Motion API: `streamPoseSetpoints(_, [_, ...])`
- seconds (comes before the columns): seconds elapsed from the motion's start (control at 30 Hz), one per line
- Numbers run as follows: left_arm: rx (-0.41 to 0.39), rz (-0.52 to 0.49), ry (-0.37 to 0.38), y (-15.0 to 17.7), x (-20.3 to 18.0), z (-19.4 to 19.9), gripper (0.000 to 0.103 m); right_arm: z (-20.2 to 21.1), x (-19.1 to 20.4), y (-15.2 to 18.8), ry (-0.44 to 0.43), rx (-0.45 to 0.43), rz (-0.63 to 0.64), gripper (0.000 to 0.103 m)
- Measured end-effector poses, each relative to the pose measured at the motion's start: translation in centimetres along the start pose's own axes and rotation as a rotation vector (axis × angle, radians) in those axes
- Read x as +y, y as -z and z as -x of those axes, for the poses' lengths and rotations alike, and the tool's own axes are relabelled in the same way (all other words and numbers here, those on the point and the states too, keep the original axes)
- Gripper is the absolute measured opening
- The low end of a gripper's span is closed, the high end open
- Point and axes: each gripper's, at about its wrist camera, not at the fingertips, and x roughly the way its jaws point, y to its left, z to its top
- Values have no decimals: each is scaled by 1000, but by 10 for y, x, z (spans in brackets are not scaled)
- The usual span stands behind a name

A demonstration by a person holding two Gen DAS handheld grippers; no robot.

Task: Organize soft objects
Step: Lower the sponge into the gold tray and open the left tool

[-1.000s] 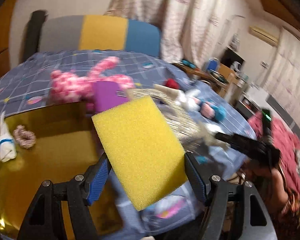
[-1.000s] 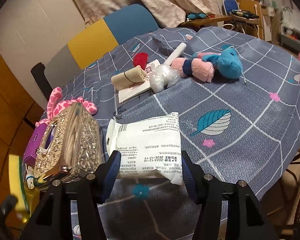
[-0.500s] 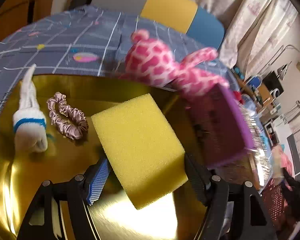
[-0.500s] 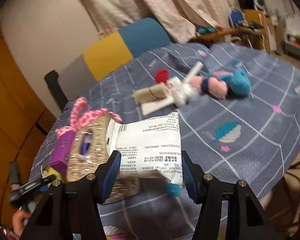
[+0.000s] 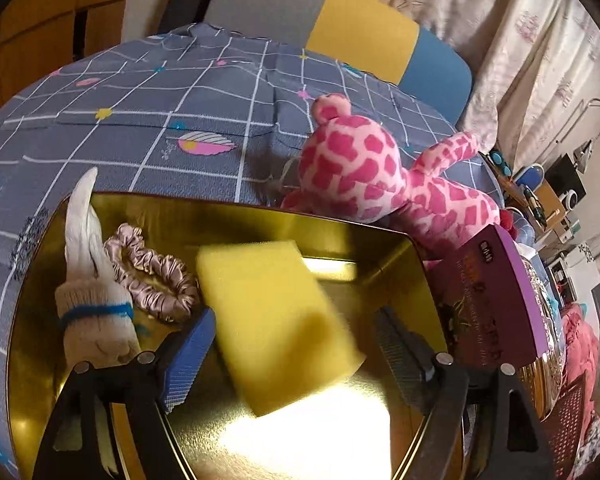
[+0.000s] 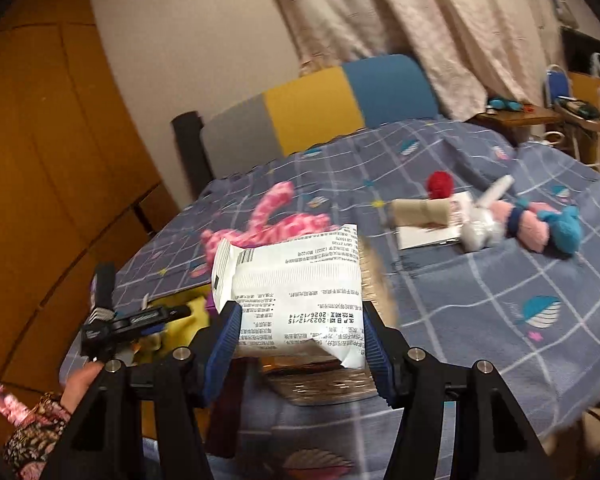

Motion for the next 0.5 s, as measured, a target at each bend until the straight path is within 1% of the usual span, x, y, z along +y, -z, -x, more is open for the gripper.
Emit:
streamPoseSetpoints(0.1, [2,-4,-4,-2,1,2,83,-7,14,4,-38,19,19,60])
streamPoseSetpoints(0.2, [-43,48,21,3,4,21,83,-15,30,6,-72,39,45,60])
streamPoseSetpoints(0.27, [-65,66,31,12,5,36,82,-22,43,7,-95,60,76,60])
streamPoseSetpoints(0.37, [-96,102,21,29,10,53,81,-33,60,10,-124,93,123,60])
streamPoseSetpoints(0.43, [-97,141,35,41,16,61,80,-42,75,13,-151,118,163,60])
streamPoseSetpoints(0.5, [-79,170,45,54,22,66,78,-50,86,17,-171,137,193,60])
